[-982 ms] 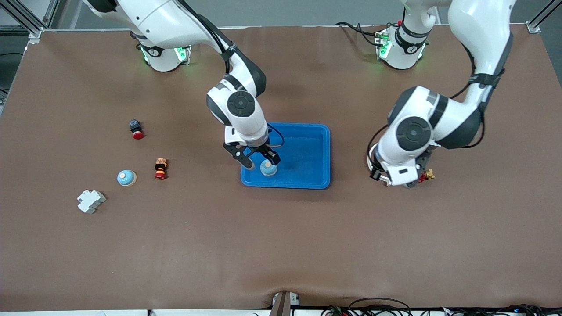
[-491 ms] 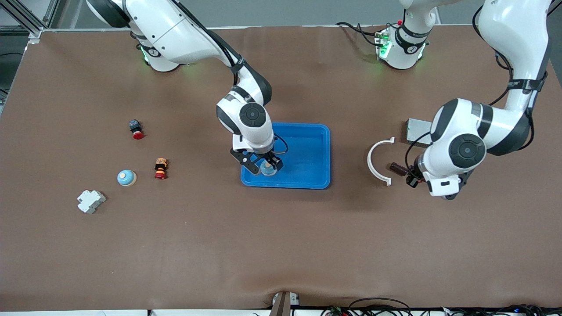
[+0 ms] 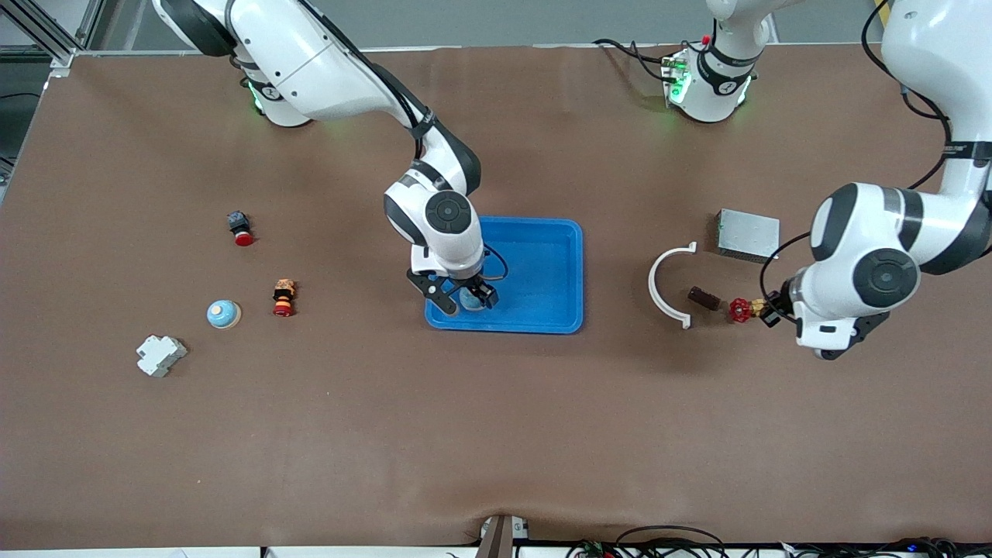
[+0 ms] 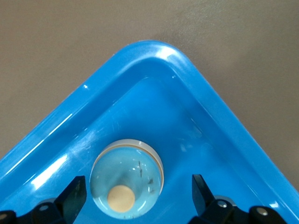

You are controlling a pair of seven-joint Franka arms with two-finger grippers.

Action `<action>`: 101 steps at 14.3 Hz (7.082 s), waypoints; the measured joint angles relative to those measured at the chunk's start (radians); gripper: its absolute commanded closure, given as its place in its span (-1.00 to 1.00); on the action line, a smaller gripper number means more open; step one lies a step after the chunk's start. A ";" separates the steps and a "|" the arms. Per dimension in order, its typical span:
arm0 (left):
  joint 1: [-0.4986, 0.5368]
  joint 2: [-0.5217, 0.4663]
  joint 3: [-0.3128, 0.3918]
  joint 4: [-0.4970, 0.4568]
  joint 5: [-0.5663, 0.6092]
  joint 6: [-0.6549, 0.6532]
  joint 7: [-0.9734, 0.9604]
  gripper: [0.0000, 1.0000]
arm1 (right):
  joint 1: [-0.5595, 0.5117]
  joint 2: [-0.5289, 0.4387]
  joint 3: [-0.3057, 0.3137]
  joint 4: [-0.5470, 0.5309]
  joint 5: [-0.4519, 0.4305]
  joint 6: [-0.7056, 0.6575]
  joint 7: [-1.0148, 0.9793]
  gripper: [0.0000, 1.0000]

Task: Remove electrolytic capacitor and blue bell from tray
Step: 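Carry the bell beside the first bell while the left gripper carries the capacitor, then lower the bell with the right gripper while the left gripper sets the capacitor down, then open the right gripper and withdraw while the left gripper draws back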

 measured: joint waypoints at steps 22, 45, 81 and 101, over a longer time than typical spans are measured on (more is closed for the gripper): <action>0.118 0.084 0.000 -0.023 0.009 0.179 0.448 1.00 | -0.192 -0.108 -0.033 0.194 0.000 -0.515 -0.480 1.00; 0.132 0.258 -0.035 0.103 0.175 0.304 0.469 -1.00 | -0.803 -0.097 -0.040 0.026 -0.002 -0.167 -1.500 1.00; 0.136 -0.009 -0.154 0.230 -0.010 -0.130 0.468 -1.00 | -0.850 0.033 -0.036 -0.001 0.085 0.057 -1.547 -1.00; 0.134 -0.157 -0.233 0.361 -0.040 -0.354 0.467 -1.00 | -0.848 -0.040 -0.021 0.214 0.081 -0.379 -1.563 -1.00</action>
